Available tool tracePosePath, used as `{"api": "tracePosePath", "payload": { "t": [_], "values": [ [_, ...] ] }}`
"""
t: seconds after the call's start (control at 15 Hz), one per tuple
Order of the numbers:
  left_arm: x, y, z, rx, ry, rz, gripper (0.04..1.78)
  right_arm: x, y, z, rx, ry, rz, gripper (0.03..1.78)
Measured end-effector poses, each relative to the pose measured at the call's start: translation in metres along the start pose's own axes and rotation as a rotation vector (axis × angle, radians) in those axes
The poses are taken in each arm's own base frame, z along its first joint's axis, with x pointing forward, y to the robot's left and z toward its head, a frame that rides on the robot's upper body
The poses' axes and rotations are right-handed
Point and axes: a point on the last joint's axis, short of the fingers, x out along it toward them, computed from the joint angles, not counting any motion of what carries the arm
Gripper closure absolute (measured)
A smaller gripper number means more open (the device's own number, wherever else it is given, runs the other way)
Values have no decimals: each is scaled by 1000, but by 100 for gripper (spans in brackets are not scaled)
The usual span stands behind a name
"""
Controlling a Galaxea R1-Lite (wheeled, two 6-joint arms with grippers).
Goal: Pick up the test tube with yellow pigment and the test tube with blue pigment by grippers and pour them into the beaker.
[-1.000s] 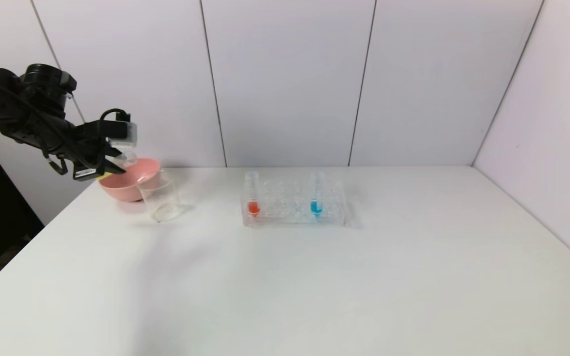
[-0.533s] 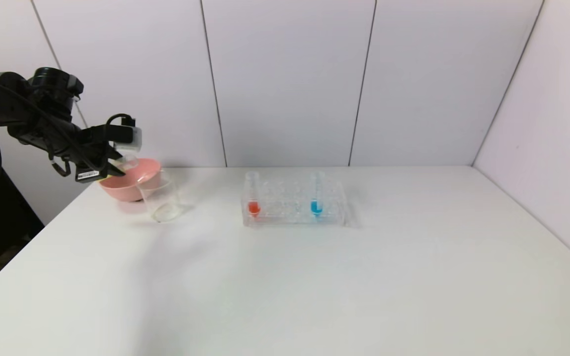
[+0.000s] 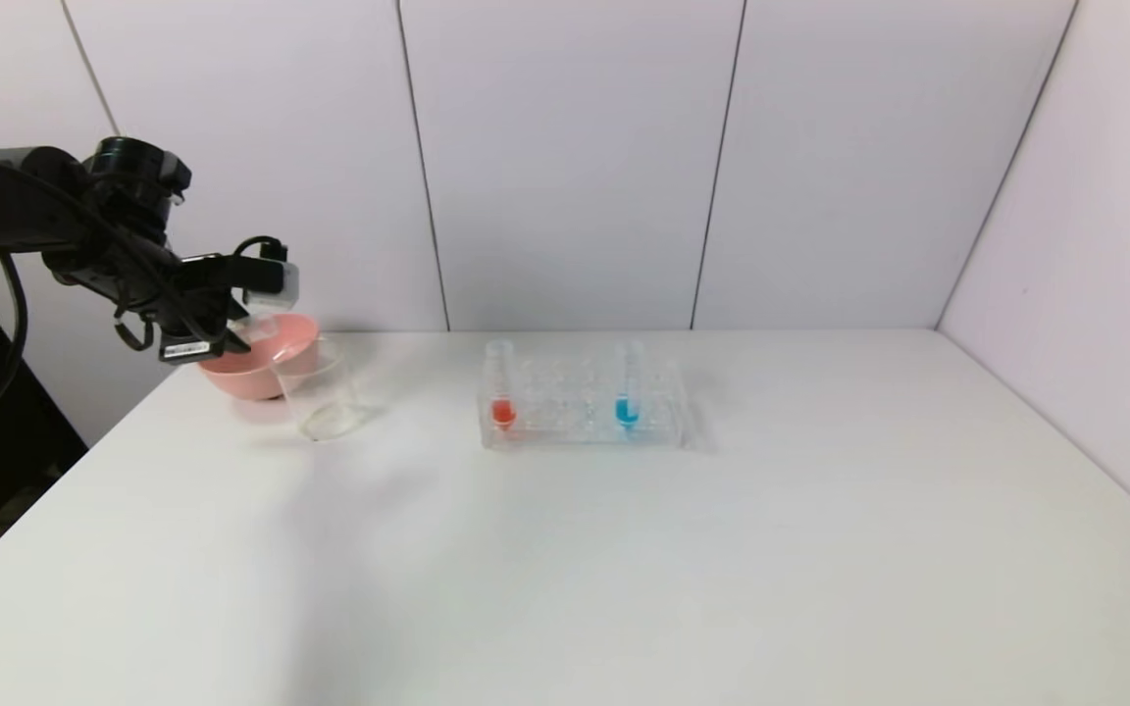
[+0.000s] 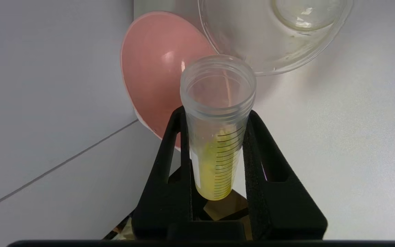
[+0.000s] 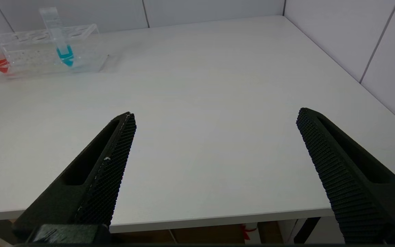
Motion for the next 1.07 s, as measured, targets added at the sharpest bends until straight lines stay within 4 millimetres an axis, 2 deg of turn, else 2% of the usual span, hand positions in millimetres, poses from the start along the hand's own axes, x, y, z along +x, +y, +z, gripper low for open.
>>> {"api": "tracePosePath", "payload": {
  "t": [0.33, 1.07],
  "values": [
    [2, -2, 12, 26, 5, -7, 137, 0, 0, 0, 0, 0, 0, 10],
    [2, -3, 22, 114, 117, 7, 137, 0, 0, 0, 0, 0, 0, 10]
  ]
}}
